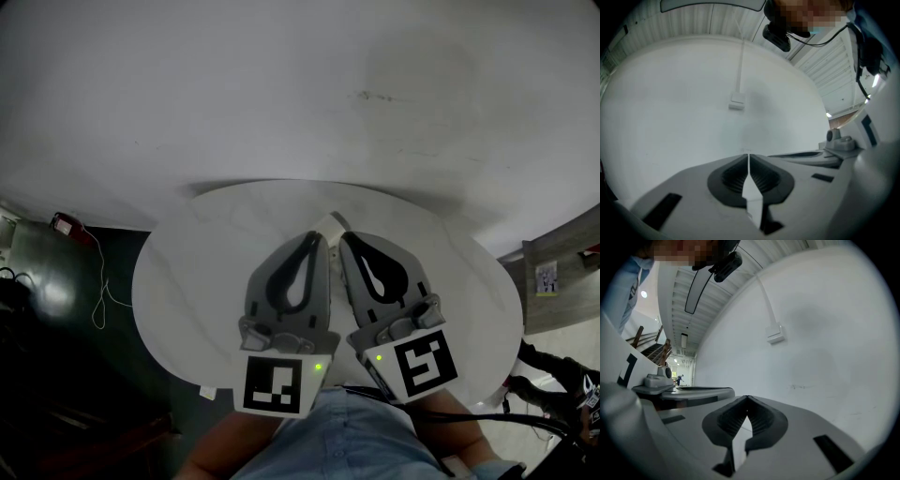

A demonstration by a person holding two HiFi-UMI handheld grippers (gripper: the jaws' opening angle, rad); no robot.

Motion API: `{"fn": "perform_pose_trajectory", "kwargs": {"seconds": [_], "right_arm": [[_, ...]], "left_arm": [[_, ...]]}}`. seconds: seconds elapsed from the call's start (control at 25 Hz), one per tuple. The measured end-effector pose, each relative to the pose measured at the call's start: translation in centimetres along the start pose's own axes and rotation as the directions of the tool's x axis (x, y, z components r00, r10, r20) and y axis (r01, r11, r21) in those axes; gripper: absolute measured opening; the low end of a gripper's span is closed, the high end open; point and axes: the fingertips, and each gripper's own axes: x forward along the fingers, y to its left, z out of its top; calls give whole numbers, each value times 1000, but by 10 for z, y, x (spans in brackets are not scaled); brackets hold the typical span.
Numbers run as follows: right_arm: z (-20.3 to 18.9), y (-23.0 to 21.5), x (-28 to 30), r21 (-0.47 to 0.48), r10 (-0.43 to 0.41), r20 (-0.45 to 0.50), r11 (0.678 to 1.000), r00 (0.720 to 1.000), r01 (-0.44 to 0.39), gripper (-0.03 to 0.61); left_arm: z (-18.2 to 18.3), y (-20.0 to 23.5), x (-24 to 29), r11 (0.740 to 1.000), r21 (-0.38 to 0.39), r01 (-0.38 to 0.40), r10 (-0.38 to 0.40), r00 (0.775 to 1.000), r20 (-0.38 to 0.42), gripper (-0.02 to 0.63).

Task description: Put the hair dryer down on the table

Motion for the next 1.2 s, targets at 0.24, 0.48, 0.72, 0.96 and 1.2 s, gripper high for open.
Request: {"fn": "perform_pose_trajectory", "kwargs": {"seconds": [0.24, 0.48, 0.72, 0.96, 1.2], "right_arm": [[1, 1, 0, -3, -2, 0, 1000, 1000, 2, 11], [1, 1, 0, -7, -3, -2, 1000, 1000, 3, 11], [1, 2, 1, -12, -4, -3, 1000, 1000, 4, 11], [1, 2, 0, -14, -4, -5, 1000, 1000, 4, 11], [1, 2, 1, -17, -2, -7, 1000, 1000, 2, 11]], "left_arm": [[0, 1, -1, 1000, 1, 1, -1, 1000, 1, 17], [0, 1, 0, 1000, -2, 1, -1, 1000, 2, 17], [0, 1, -1, 1000, -2, 5, -5, 1000, 0, 17], [0, 1, -1, 1000, 1, 4, -4, 1000, 2, 17], [2, 1, -1, 1000, -1, 2, -2, 1000, 3, 17]]}}
